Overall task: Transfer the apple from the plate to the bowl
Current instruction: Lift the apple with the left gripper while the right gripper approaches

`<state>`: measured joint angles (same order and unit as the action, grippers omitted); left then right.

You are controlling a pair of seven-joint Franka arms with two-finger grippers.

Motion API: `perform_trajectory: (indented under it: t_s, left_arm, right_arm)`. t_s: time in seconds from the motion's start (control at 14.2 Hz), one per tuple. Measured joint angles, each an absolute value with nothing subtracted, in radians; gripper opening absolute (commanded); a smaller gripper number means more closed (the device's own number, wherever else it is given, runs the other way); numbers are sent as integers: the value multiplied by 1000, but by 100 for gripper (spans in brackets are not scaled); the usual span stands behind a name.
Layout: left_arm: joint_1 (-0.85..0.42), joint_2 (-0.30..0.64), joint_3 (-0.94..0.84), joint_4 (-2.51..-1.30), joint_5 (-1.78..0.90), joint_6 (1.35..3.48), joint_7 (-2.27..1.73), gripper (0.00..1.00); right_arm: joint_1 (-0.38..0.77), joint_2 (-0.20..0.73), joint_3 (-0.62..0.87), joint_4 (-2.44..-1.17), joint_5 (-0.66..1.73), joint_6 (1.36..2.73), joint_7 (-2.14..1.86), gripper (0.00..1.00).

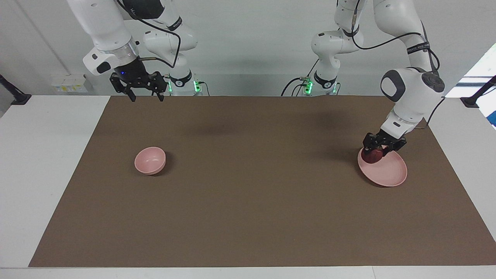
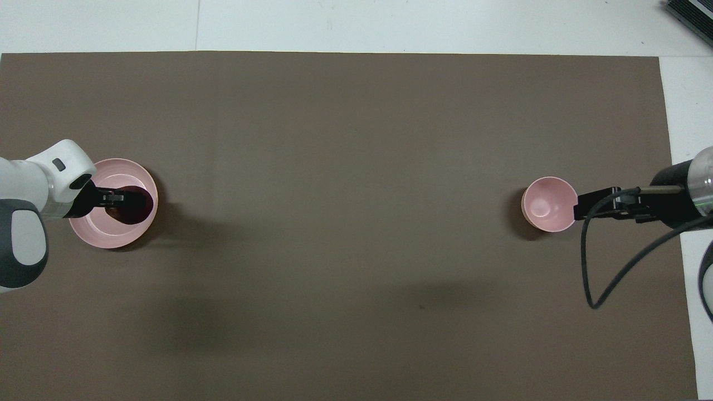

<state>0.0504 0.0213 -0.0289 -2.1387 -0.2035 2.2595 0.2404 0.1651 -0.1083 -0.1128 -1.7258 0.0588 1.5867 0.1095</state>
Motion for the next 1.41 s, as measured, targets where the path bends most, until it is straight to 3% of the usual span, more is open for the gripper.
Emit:
perform_trajectory:
  t_s: [0.28, 0.91, 1.41]
  left_arm:
    - [28, -28, -134, -2096, -415, 2134, 63, 0]
    - [20, -26, -305, -2085, -948, 2127, 12, 0]
    - [19, -26, -513, -2079, -1145, 2429, 6, 0]
  right_arm:
    - [155, -108, -117, -1726, 172, 1590, 176, 100]
    - [160, -70, -116, -1731, 521, 1668, 683, 100]
    - [294, 23, -98, -1735, 750, 1911, 1076, 100]
